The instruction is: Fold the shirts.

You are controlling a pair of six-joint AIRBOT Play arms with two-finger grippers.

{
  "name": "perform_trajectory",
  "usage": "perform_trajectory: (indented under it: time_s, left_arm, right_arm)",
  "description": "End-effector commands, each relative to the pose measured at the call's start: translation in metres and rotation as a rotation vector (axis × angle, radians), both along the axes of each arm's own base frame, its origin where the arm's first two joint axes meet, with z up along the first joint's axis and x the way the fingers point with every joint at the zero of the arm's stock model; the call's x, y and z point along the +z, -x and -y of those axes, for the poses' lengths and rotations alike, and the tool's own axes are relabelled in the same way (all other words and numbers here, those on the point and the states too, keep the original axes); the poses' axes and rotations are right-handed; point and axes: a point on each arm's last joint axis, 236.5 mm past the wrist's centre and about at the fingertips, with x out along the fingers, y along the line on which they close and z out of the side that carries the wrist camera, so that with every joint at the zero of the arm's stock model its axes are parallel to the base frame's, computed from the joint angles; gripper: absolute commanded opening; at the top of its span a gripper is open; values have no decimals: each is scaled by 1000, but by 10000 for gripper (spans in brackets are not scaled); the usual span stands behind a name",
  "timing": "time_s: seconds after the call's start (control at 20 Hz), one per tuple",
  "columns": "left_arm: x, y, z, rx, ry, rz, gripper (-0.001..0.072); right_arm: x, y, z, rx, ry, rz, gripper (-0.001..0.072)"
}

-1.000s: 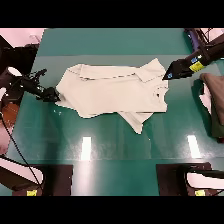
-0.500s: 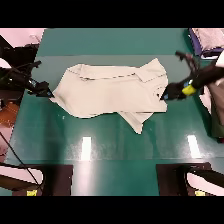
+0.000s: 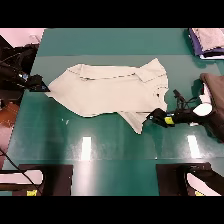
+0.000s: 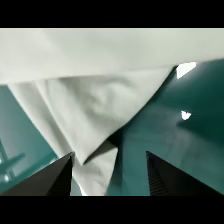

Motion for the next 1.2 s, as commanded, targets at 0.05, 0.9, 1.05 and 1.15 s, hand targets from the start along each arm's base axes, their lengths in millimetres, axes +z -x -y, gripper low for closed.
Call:
perform_trajectory:
  time_s: [0.05, 0.9, 1.05, 1.15]
  left_arm:
    - [5, 2, 4, 15, 17, -8, 29]
    - [59, 42, 6, -17, -45, 50, 29]
    - [47, 53, 10, -28, -25, -7, 29]
    - [38, 62, 13, -36, -8, -49, 29]
  right_arm:
    - [-13, -24, 8, -162, 4, 70, 457]
    - [41, 115, 81, 336, 317, -191, 13]
    - [54, 109, 86, 290, 344, -93, 137]
    - [60, 107, 93, 244, 353, -67, 432]
